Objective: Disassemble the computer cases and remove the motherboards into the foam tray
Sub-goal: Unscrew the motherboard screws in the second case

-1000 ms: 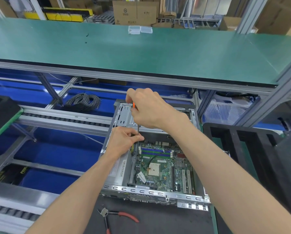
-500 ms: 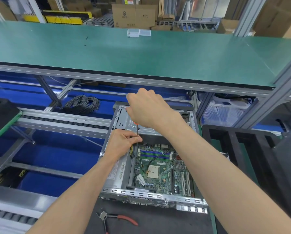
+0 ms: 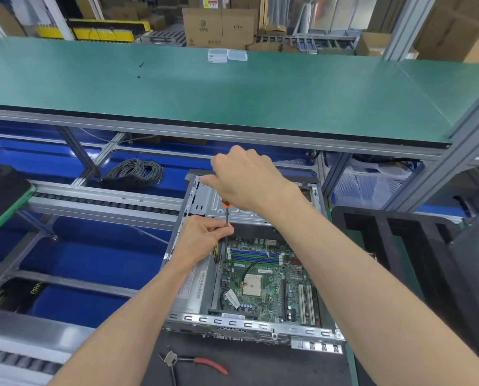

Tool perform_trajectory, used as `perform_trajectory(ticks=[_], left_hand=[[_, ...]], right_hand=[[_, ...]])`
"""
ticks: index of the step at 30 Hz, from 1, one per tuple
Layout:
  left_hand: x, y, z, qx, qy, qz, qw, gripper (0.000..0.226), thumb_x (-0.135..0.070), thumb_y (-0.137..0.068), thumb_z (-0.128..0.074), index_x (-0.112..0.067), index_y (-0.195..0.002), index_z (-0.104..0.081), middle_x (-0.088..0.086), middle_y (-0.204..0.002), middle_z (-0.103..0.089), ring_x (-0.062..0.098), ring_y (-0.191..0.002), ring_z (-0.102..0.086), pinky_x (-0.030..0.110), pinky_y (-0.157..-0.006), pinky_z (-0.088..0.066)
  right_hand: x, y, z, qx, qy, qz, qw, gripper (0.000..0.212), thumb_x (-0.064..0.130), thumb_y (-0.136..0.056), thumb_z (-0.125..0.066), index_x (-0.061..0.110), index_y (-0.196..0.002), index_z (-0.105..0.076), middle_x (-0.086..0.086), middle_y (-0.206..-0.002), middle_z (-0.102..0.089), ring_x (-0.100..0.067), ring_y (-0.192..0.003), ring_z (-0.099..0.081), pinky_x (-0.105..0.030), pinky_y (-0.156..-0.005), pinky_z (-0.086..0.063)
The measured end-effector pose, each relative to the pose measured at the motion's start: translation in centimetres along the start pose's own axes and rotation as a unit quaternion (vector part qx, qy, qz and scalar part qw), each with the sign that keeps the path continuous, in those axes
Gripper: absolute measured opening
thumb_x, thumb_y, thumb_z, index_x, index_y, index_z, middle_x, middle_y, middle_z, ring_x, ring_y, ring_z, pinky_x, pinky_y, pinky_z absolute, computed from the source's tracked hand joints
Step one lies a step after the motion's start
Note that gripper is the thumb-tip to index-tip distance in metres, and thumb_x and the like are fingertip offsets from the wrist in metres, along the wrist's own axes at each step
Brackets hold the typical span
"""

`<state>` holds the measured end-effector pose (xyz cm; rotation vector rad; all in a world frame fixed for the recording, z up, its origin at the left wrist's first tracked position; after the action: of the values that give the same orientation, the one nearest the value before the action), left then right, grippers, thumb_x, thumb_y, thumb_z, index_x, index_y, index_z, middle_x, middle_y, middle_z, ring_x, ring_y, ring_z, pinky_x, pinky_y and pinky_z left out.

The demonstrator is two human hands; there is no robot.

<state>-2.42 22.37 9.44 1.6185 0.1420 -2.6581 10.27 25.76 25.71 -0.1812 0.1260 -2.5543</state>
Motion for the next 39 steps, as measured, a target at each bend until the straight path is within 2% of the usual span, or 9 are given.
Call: perform_trajectory(ticks=[6, 11, 15, 20, 26, 28, 31, 35, 39], left_hand=[[0.0, 0.0, 0.1, 0.007, 0.003, 0.014, 1.000, 0.014, -0.019, -0.079, -0.083, -0.032, -0.075, -0.080, -0.020, -0.060, -0.069, -0.008, -0.054, -0.059, 0.005, -0.055, -0.041], [0.2, 0.0, 0.1, 0.013, -0.020, 0.022, 0.999, 0.013, -0.027, -0.079, -0.084, -0.038, -0.077, -0.079, -0.017, -0.071, -0.074, 0.010, -0.070, -0.071, 0.027, -0.063, -0.055], [0.2, -0.1, 0.0, 0.015, -0.027, 0.019, 0.999, 0.030, -0.029, -0.078, -0.084, -0.056, -0.072, -0.073, -0.018, -0.071, -0.074, 0.012, -0.075, -0.072, 0.028, -0.073, -0.058], [0.3, -0.1, -0.2, 0.011, -0.023, 0.033, 0.999, 0.017, -0.028, -0.078, -0.084, -0.043, -0.077, -0.076, -0.012, -0.071, -0.075, 0.017, -0.072, -0.072, 0.035, -0.070, -0.059], [0.8, -0.2, -0.2, 0.007, -0.029, 0.011, 0.999, 0.005, -0.022, -0.079, -0.084, -0.024, -0.083, -0.081, -0.019, -0.064, -0.072, 0.004, -0.048, -0.057, 0.013, -0.050, -0.043], [0.9, -0.3, -0.4, 0.008, -0.029, 0.021, 0.999, 0.006, -0.024, -0.079, -0.084, -0.024, -0.085, -0.081, -0.019, -0.067, -0.073, 0.004, -0.049, -0.060, 0.012, -0.051, -0.045], [1.0, -0.4, -0.5, 0.006, -0.032, 0.030, 0.999, 0.006, -0.025, -0.079, -0.084, -0.024, -0.085, -0.081, -0.016, -0.069, -0.074, 0.000, -0.053, -0.063, 0.014, -0.054, -0.046], [0.9, -0.4, -0.5, 0.010, -0.033, 0.021, 0.999, 0.006, -0.020, -0.079, -0.084, -0.022, -0.083, -0.081, -0.022, -0.067, -0.072, -0.006, -0.059, -0.065, 0.010, -0.056, -0.047], [0.9, -0.1, -0.6, 0.029, -0.048, 0.000, 0.998, 0.006, -0.016, -0.081, -0.082, -0.012, -0.085, -0.082, -0.026, -0.049, -0.060, -0.010, -0.040, -0.048, 0.003, -0.048, -0.034]], right_hand=[[-0.4, -0.3, 0.2, 0.056, -0.071, 0.068, 0.994, 0.017, 0.011, -0.083, -0.053, 0.014, -0.099, -0.057, -0.002, -0.090, -0.054, -0.026, -0.085, -0.053, -0.035, -0.062, -0.042], [-1.0, 0.4, 0.7, 0.084, -0.185, 0.071, 0.977, 0.016, 0.018, -0.082, -0.058, 0.022, -0.097, -0.062, 0.012, -0.086, -0.051, -0.020, -0.086, -0.054, -0.038, -0.074, -0.049], [-0.1, 0.1, 0.0, 0.012, 0.000, -0.003, 1.000, 0.035, 0.052, -0.101, -0.043, 0.019, -0.088, -0.040, 0.003, -0.071, -0.027, -0.029, -0.074, -0.039, -0.041, -0.066, -0.033], [-0.1, -0.3, 0.0, 0.033, -0.018, 0.047, 0.998, 0.007, 0.017, -0.093, -0.050, 0.012, -0.090, -0.048, -0.004, -0.082, -0.045, -0.027, -0.073, -0.045, -0.034, -0.056, -0.030], [-1.6, 0.6, 1.0, 0.115, -0.216, 0.082, 0.966, 0.027, 0.006, -0.080, -0.056, 0.025, -0.095, -0.066, 0.001, -0.095, -0.061, -0.020, -0.089, -0.058, -0.037, -0.072, -0.050], [-1.5, 0.5, 0.5, 0.063, -0.180, 0.050, 0.980, 0.007, 0.032, -0.091, -0.060, 0.025, -0.089, -0.060, 0.004, -0.081, -0.055, -0.021, -0.078, -0.053, -0.037, -0.067, -0.043], [-0.4, 0.5, -0.1, -0.009, 0.011, 0.014, 1.000, 0.034, 0.053, -0.101, -0.042, 0.022, -0.091, -0.050, 0.004, -0.069, -0.028, -0.028, -0.072, -0.037, -0.040, -0.066, -0.032], [-0.7, 0.0, -0.1, 0.025, -0.033, 0.048, 0.998, 0.009, 0.022, -0.093, -0.049, 0.013, -0.093, -0.053, -0.003, -0.082, -0.050, -0.030, -0.081, -0.048, -0.038, -0.067, -0.042], [-1.8, 0.4, 1.0, 0.101, -0.173, 0.089, 0.976, 0.030, 0.005, -0.075, -0.054, 0.020, -0.097, -0.067, 0.004, -0.088, -0.062, -0.016, -0.079, -0.054, -0.027, -0.061, -0.040]])
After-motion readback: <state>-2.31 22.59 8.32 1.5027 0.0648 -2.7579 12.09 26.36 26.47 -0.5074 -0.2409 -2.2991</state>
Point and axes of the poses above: each hand's wrist, its own y-axis away from the middle knuckle, its own z-axis out of the back of the hand, x = y × z, the point moved 1 cm from there along -y, towards the middle knuckle
